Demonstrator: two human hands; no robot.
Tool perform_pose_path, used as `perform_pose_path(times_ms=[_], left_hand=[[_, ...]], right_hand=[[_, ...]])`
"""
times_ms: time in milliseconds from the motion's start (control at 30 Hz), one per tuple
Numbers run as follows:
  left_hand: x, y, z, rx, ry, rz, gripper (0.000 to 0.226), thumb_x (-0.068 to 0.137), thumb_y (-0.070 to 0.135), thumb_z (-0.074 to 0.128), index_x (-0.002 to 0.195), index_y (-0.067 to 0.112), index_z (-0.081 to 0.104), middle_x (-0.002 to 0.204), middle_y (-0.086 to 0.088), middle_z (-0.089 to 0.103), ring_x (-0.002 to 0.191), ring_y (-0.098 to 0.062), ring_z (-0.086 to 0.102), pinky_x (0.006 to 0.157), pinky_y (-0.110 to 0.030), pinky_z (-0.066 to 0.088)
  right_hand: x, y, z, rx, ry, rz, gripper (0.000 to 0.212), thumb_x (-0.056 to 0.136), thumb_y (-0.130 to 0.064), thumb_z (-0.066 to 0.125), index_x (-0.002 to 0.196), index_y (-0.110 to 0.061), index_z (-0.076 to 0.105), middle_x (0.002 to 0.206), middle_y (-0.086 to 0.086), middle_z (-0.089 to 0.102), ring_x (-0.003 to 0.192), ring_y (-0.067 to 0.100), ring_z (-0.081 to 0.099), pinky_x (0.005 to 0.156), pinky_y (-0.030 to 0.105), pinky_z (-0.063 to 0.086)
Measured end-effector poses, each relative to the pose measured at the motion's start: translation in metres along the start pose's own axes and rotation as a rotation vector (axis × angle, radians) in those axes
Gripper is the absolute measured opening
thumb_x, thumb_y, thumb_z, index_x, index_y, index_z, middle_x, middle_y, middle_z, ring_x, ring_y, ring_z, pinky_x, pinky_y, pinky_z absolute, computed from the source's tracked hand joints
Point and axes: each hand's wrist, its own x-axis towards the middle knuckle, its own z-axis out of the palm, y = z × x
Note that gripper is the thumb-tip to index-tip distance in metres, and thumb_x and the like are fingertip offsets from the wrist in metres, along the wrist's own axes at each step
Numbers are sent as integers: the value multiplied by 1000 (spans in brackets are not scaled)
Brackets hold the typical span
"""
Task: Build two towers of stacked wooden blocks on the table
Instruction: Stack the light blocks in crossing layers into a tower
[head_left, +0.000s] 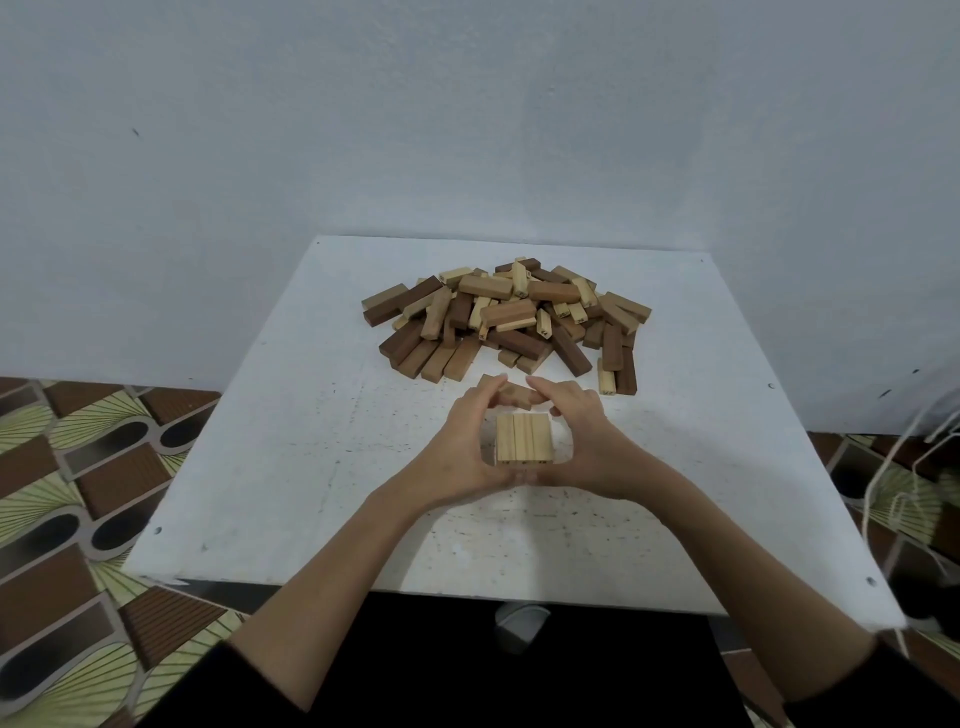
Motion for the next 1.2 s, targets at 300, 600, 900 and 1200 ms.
perform_pose_path(times_ms=[300,600,900,1200], left_hand=[[-18,-4,21,105,3,-93,108,76,28,75,150,20,-3,151,6,10,138,-7,10,112,-25,17],[-19,-5,28,284,-17,-68,107,80,37,64,149,8,-14,159,-5,-9,146,-15,-11,119,-31,-1],[-18,-8,30,318,-23,-71,106,73,49,50,149,7,-10,159,-7,-8,146,-16,-9,119,-30,-3],[-16,-11,31,336,-33,-66,104,73,49,48,150,6,-7,159,-7,-6,146,-17,-8,117,-29,-4]], right_hand=[[-17,8,33,23,107,123,113,70,-49,76,149,-13,3,153,-1,9,139,13,3,115,36,14],[-19,14,49,-195,145,77,111,67,-79,29,149,-12,-3,157,1,4,141,14,1,116,36,6],[-19,15,52,-274,121,76,110,66,-81,12,149,-11,-9,157,1,-2,142,15,-2,117,36,-1],[-17,18,56,-314,123,76,122,57,-91,-9,148,-11,-10,158,2,-3,142,17,-2,117,38,-2]])
